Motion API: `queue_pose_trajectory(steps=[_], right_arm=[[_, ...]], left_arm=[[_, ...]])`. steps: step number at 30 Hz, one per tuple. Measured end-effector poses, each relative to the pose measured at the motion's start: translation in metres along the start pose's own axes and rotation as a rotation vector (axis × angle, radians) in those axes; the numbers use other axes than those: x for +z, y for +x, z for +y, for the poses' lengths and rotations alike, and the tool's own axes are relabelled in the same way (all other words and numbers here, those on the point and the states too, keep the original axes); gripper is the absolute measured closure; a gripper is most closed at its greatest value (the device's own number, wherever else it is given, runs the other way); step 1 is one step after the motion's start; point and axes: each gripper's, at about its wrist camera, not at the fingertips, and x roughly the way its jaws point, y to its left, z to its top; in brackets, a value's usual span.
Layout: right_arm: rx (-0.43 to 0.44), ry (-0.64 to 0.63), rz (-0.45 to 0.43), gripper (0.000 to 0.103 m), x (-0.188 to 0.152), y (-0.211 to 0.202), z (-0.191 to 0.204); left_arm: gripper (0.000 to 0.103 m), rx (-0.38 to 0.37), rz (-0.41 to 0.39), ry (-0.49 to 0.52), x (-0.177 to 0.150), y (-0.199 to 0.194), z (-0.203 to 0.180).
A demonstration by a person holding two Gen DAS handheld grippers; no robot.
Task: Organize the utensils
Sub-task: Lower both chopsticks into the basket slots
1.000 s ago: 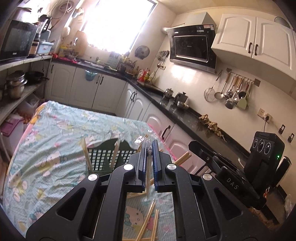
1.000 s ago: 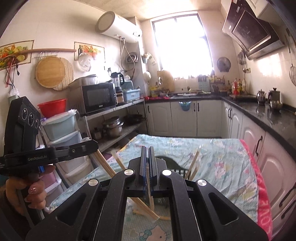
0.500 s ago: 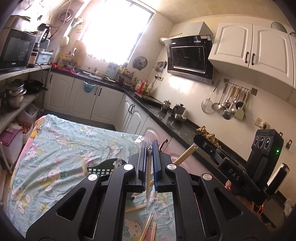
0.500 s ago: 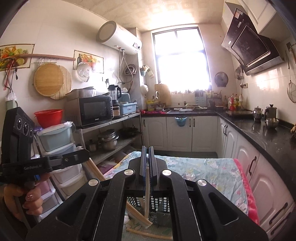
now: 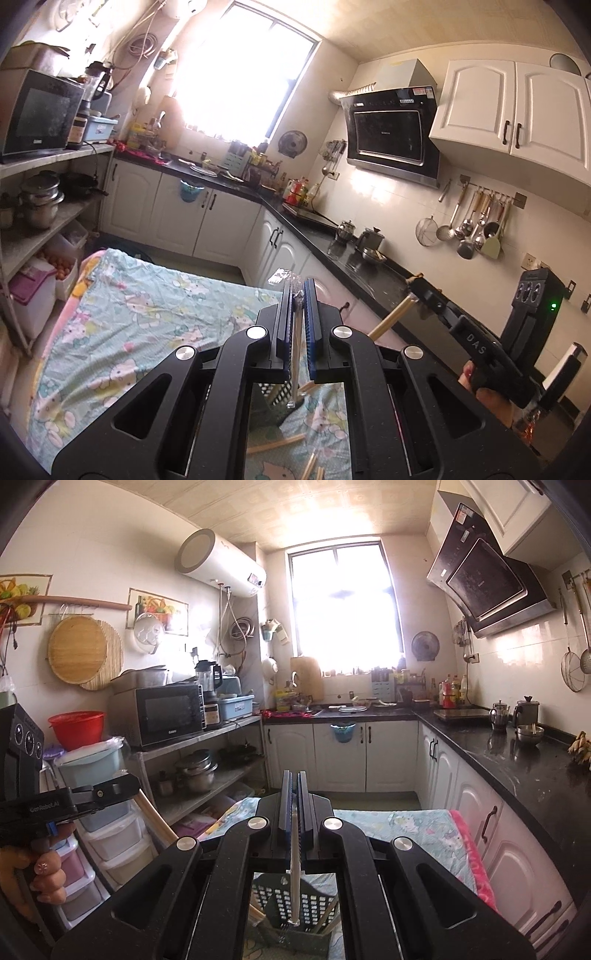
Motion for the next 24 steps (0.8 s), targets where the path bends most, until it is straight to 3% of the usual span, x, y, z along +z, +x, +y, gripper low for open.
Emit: queue_pose_trajectory(steps=[13,24], right_arm=[[-0.006,0.005,-0.043,0.1,0.02,0.008,-0.007],[-0.009,0.016,0.005,0.1,0.004,0.029,-0.011]], left_arm=[[0.1,0.059,-0.019,0.056,0.02,0.025,-0.006],[0.1,0.111,0.011,0.108,0.007,0.051,-0.007]])
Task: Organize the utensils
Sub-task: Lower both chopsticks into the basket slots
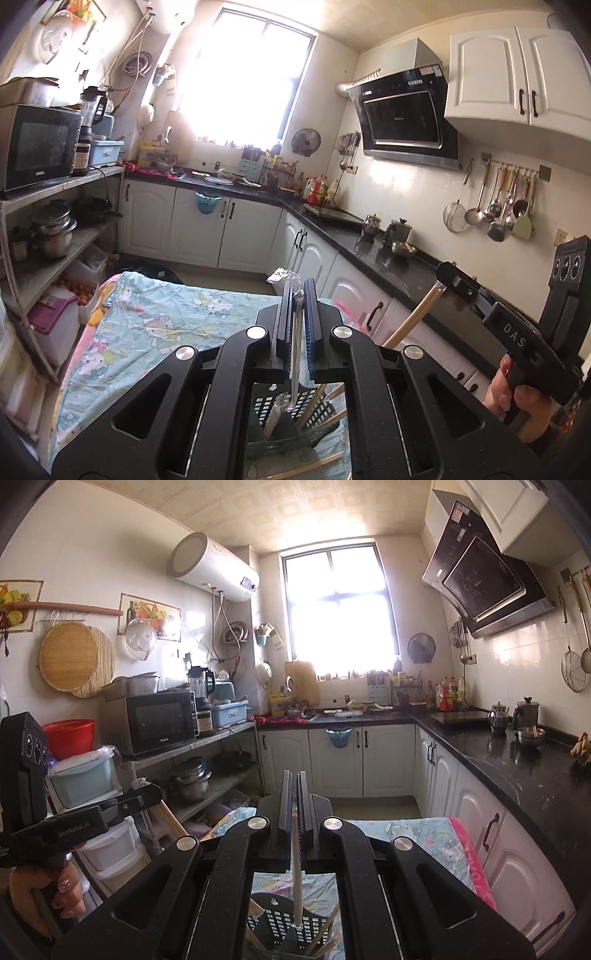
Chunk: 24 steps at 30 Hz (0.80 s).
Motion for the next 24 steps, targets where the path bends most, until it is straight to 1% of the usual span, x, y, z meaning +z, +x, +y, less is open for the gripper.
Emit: queue_pose_trajectory(steps=[14,24], right_arm=[[-0.001,0.007,0.063,0.1,-0.034,0.025,-0.005],[0.002,0.011,0.093,0.1,-0.054,0.036,-0.006]], left_arm=[[0.1,0.041,0.052,0.068,-0.03,0.026,-0.007],[0.1,0.051,0.087,0.108,-0.052,0.04,-0.013]])
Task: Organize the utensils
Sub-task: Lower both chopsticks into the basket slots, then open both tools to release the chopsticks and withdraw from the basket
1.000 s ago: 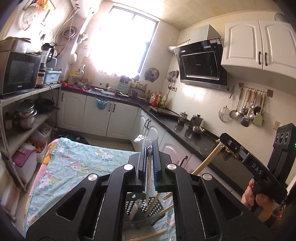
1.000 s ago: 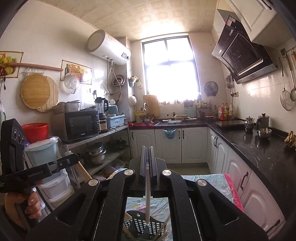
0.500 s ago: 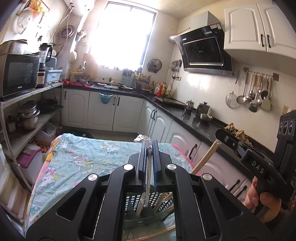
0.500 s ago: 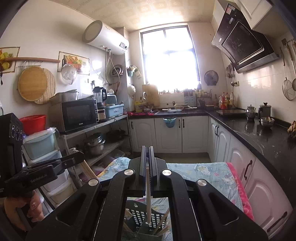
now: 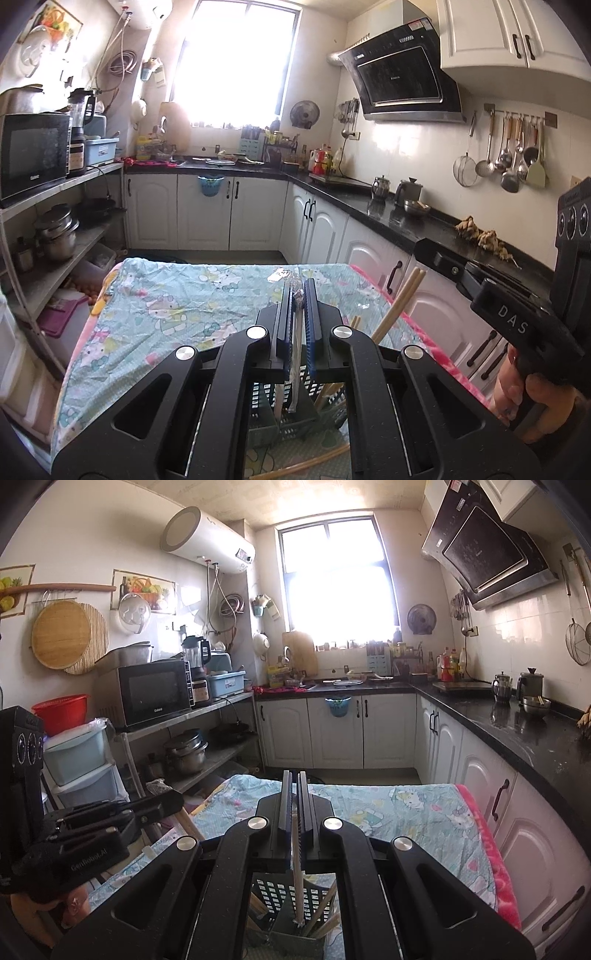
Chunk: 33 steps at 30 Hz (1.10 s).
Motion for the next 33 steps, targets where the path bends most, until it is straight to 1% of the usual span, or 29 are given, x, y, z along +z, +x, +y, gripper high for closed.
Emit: queue_pose_trajectory(steps=[10,22,23,25,27,29,31,32,33], right_arm=[[-0.002,0.012,0.026,0.1,-0.014,0.009,-0.005],[-0.027,0.029,0.109,0.099,-0.037,0.029,-0.011],[-0.03,0.034,0.118,0.097,-0.038,0.03,-0.012],[-0.032,0.043,0.128,0.087,-0.041,0.031,-0.014],[-0.035,0.047,0.129,0.081,-0.043,0.03,-0.014],[-0.038,0.045,0.133,0.079,-0.045,0.028,-0.014],[-0.043,0.043,0.13,0.072,-0.045,0.025,-0.014],[-0.045,0.043,0.128,0.071,-0.046,0.024,-0.014],[-0.047,0.044,0.128,0.069,-0.046,0.022,-0.014]], left_arm=[[0.1,0.003,0.026,0.014,-0.014,0.013,-0.005],[0.1,-0.009,0.082,0.007,-0.03,0.03,-0.005],[0.1,-0.01,0.086,0.005,-0.031,0.031,-0.004],[0.1,-0.011,0.096,0.0,-0.034,0.033,-0.003],[0.1,-0.011,0.104,-0.007,-0.036,0.034,0.0],[0.1,-0.012,0.11,-0.016,-0.038,0.034,0.002],[0.1,-0.013,0.113,-0.023,-0.039,0.033,0.004],[0.1,-0.013,0.114,-0.028,-0.039,0.032,0.005],[0.097,-0.014,0.113,-0.031,-0.039,0.031,0.005]])
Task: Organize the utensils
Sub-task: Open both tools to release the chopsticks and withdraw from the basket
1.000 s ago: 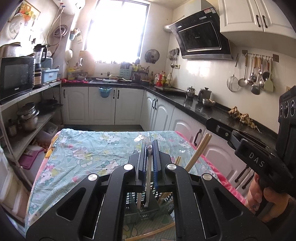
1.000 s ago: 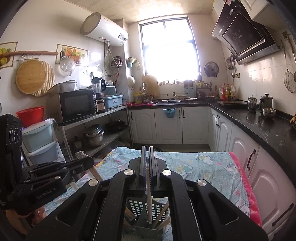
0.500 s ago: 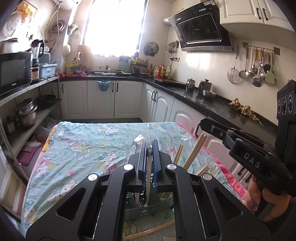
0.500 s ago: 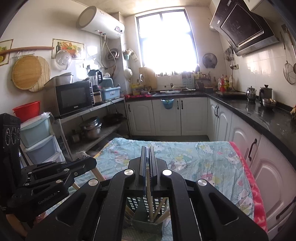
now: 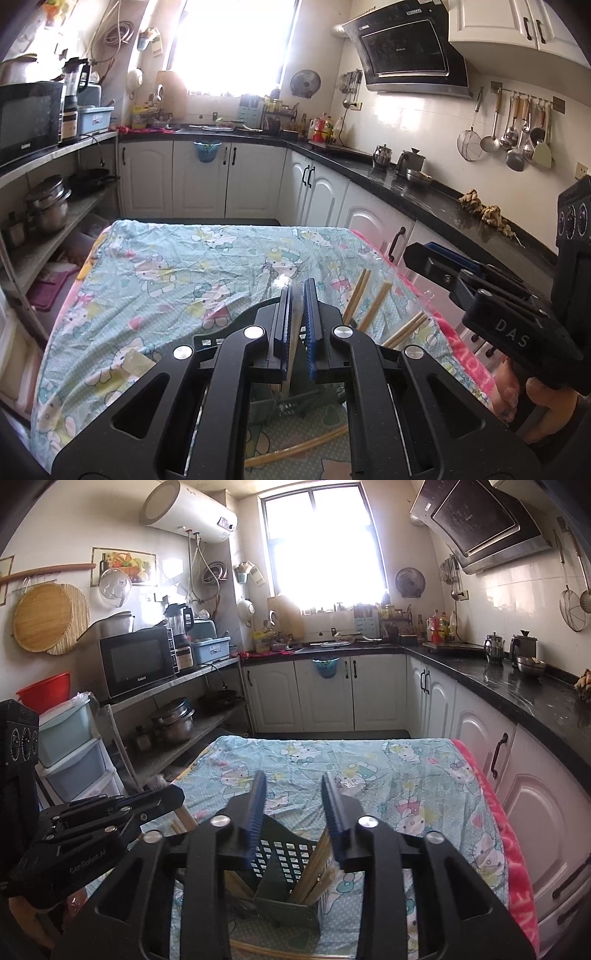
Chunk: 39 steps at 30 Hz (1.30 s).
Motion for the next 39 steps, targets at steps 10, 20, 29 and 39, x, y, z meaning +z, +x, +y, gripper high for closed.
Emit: queue_pose_trajectory(steps=[10,20,29,39], right_arm=[[-0.011,0.002,-0.006,0.052,-0.004,-0.019,-0.001],[-0.007,-0.006,-0.035,0.044,-0.004,-0.044,0.002],[-0.006,-0.02,-0.044,0.038,-0.008,-0.062,0.006],[-0.005,-0.024,-0.047,0.034,-0.016,-0.075,0.01]], left_arm=[[0.062,-0.015,-0.046,-0.03,0.004,-0.027,0.003],[0.021,-0.012,-0.118,-0.07,0.011,-0.062,0.01],[0.011,-0.01,-0.14,-0.096,0.003,-0.086,0.014],[0.011,-0.005,-0.152,-0.129,-0.012,-0.11,0.02]])
